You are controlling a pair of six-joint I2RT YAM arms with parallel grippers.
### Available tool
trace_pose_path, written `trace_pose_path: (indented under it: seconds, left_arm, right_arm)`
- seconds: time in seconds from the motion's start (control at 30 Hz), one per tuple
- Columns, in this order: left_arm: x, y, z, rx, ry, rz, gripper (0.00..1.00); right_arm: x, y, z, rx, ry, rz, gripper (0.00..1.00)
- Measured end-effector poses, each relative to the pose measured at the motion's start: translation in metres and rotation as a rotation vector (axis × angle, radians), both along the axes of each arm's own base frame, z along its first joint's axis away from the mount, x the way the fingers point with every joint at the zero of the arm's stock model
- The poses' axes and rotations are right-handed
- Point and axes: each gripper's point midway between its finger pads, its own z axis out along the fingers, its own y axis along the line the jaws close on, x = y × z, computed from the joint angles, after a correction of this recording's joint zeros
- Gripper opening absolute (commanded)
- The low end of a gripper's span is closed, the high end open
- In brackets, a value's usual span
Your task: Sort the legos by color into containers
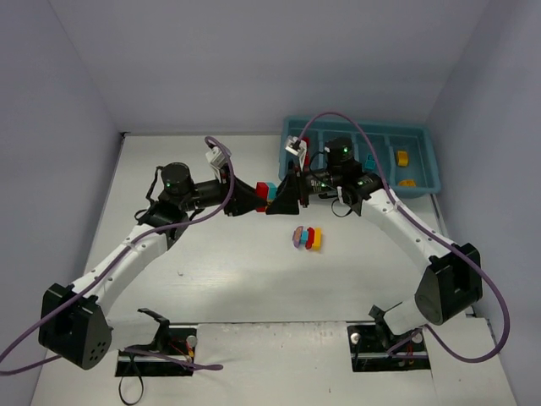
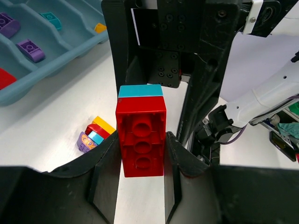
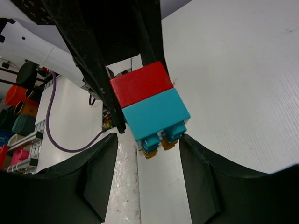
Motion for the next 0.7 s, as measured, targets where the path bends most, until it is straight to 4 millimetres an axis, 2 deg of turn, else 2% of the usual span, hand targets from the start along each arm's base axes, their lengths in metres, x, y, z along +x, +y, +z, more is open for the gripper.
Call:
trace_pose_path:
  seconds: [0.1, 0.17, 0.2, 0.23, 0.4, 0.7]
  left_arm:
    - [0.0000, -0.0018, -0.0032, 0.000, 0.008, -0.017, 0.00]
    - [-0.0006, -0.0027, -0.0029, -0.004, 0.010, -0.026, 0.00]
    - [-0.0011, -0.0030, -0.0020, -0.007, 0.010, -0.030, 0.00]
    - [-0.0016, -0.0032, -0.0011, -0.010, 0.008, -0.034, 0.00]
    - [-0.0040, -0.0030, 0.0014, -0.017, 0.001, -0.052, 0.00]
    - [-0.0055, 0.0028, 0.0019, -0.020, 0.004, -0.076, 0.00]
  right_arm:
    - [-0.0041, 0.0023, 0.0002, 0.003, -0.001, 0.019, 0.50]
    - [-0.0038, 0.0023, -0.0003, 0.003, -0.004, 0.019, 0.43]
    - [-0.0039, 0.0023, -0.0004, 0.003, -0.005, 0.021, 0.39]
    - [-0.0037, 0.0023, -0.0004, 0.003, -0.008, 0.021, 0.28]
    - [-0.0042, 0.0015, -0.0002, 0.009, -0.016, 0.033, 0.00]
    - [-0.0047, 0.0014, -0.0009, 0.012, -0.030, 0.041, 0.00]
